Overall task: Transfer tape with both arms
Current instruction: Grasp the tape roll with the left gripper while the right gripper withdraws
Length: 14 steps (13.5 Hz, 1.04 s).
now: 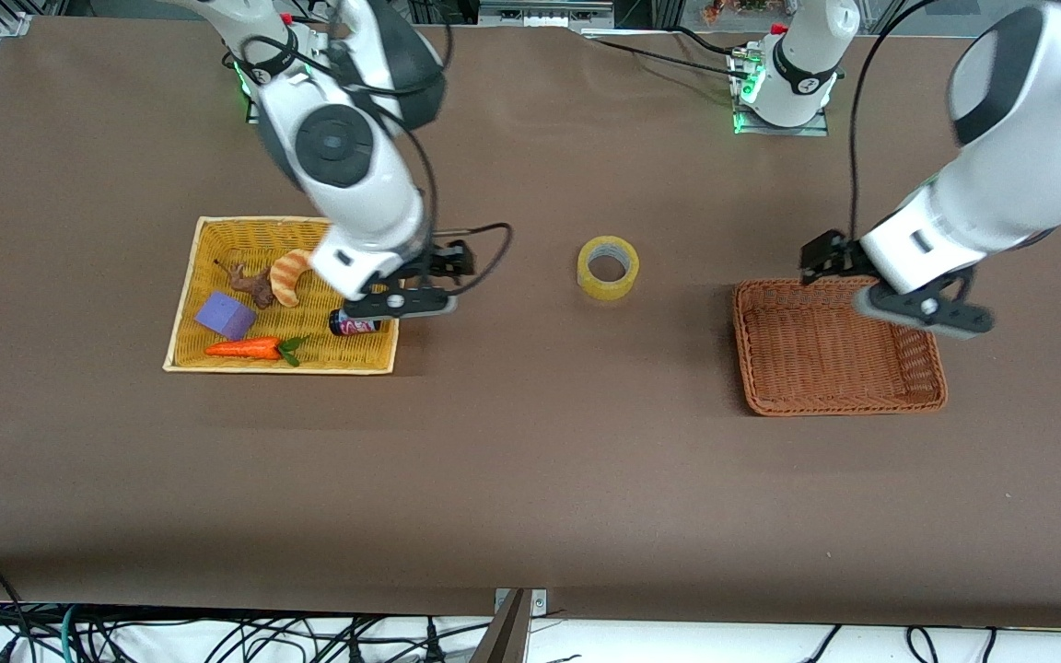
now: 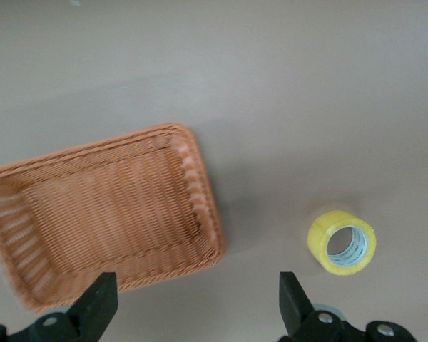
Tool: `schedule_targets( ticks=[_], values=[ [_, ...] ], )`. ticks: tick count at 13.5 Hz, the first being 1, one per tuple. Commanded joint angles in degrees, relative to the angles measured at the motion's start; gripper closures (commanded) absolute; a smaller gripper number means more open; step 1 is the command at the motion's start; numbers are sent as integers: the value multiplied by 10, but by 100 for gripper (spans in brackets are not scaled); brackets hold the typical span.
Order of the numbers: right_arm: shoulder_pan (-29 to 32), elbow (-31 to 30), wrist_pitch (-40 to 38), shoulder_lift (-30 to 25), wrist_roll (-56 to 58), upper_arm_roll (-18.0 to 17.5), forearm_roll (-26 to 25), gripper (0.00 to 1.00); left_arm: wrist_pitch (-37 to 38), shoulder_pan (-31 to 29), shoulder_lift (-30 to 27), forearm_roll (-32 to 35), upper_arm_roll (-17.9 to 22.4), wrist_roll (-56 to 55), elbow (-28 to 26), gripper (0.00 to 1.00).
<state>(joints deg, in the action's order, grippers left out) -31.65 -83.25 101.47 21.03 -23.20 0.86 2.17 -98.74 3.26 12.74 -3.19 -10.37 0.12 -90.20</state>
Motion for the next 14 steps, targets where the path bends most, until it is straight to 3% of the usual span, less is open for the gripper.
schedule_targets(
  ticks=[1,4,7,8,11,14],
  values=[
    [-3,-28,-66,-69,101,65,13,0,2,38,42,-6,2,-13,37,0],
    [-3,-39,-113,-114,191,132,14,0,1,70,69,-22,-2,-44,36,0],
    [15,-71,-121,-150,208,143,7,0,-49,146,117,-21,-1,-45,31,0],
    [41,-80,-120,-158,208,135,6,0,-84,163,145,-21,-1,-45,28,0],
    [133,-87,-117,-174,209,55,0,0,-153,213,205,-11,1,-81,25,0],
    [179,-87,-112,-182,209,14,-16,0,-189,224,203,52,-1,-80,-24,0]
  ],
)
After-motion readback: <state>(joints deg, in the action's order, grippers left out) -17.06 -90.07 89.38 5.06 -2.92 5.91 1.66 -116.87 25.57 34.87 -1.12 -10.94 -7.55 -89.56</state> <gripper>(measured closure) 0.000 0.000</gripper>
